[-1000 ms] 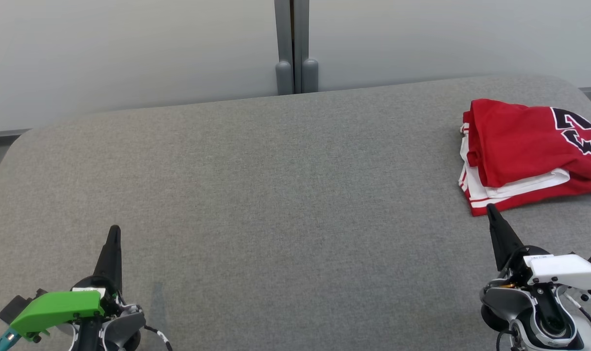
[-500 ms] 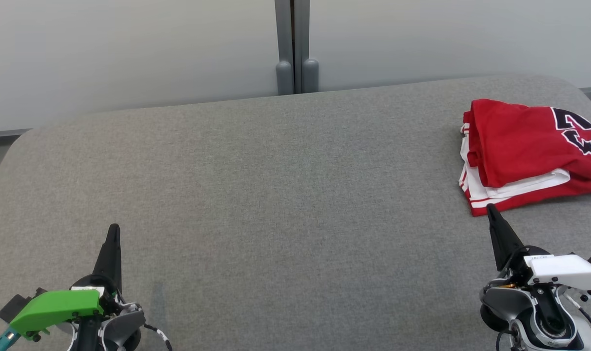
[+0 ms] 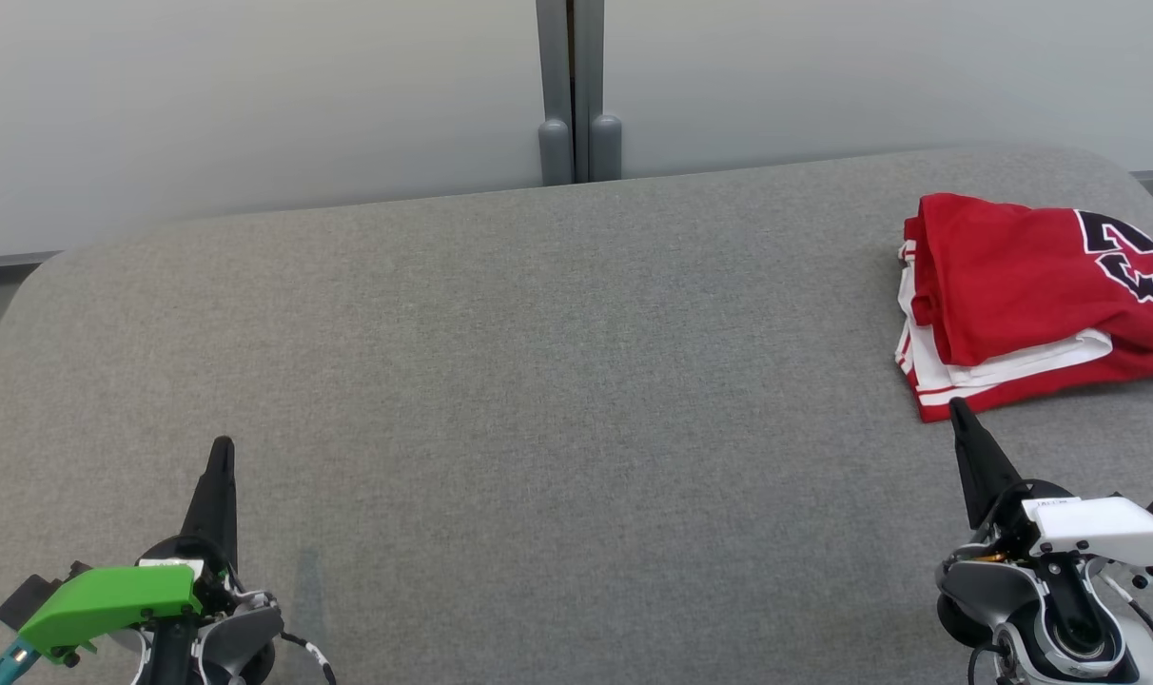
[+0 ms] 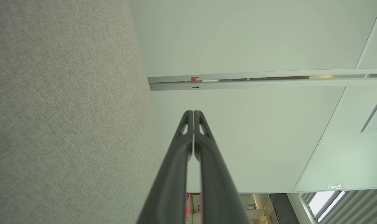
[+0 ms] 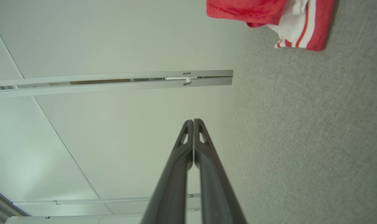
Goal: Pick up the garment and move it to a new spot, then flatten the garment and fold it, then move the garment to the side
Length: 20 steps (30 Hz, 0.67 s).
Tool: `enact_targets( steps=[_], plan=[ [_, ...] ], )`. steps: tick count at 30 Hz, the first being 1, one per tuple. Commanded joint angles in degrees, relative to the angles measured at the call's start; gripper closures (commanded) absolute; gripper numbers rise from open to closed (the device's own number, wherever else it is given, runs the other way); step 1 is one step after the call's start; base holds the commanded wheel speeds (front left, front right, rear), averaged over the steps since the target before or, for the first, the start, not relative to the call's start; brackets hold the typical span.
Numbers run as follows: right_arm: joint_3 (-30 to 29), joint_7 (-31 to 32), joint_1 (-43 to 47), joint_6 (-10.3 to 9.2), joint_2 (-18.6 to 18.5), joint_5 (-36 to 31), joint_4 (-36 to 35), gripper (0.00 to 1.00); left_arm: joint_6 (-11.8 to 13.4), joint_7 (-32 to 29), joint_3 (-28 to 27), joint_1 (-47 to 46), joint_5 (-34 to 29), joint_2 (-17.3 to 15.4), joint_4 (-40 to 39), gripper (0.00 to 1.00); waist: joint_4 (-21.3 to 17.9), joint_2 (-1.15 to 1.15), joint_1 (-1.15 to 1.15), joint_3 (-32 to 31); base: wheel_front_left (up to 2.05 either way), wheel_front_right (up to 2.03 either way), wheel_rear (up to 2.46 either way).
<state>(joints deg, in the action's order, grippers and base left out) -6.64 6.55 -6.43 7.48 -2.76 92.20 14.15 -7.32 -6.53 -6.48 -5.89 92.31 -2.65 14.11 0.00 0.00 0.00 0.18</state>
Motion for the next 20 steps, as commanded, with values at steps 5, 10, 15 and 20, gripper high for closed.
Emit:
enact_targets(
  steps=[5,10,15,20],
  plan=[
    [-0.1,0.2,0.5,0.02,-0.1,0.3,-0.3,1.00,-0.3,-0.2,-0.2,-0.7,0.2,-0.4,-0.1,1.00,0.0,0.00,0.00,0.0,0.00,0.00,0.00],
    [-0.1,0.2,0.5,0.02,-0.1,0.3,-0.3,1.00,-0.3,-0.2,-0.1,-0.7,0.2,-0.4,-0.1,1.00,0.0,0.00,0.00,0.0,0.00,0.00,0.00],
    [-0.1,0.2,0.5,0.02,-0.1,0.3,-0.3,1.00,-0.3,-0.2,-0.1,-0.7,0.2,-0.4,-0.1,1.00,0.0,0.00,0.00,0.0,0.00,0.00,0.00],
    [-0.1,0.2,0.5,0.02,-0.1,0.3,-0.3,1.00,-0.3,-0.2,-0.1,-0.7,0.2,-0.4,-0.1,1.00,0.0,0.00,0.00,0.0,0.00,0.00,0.00]
  ],
)
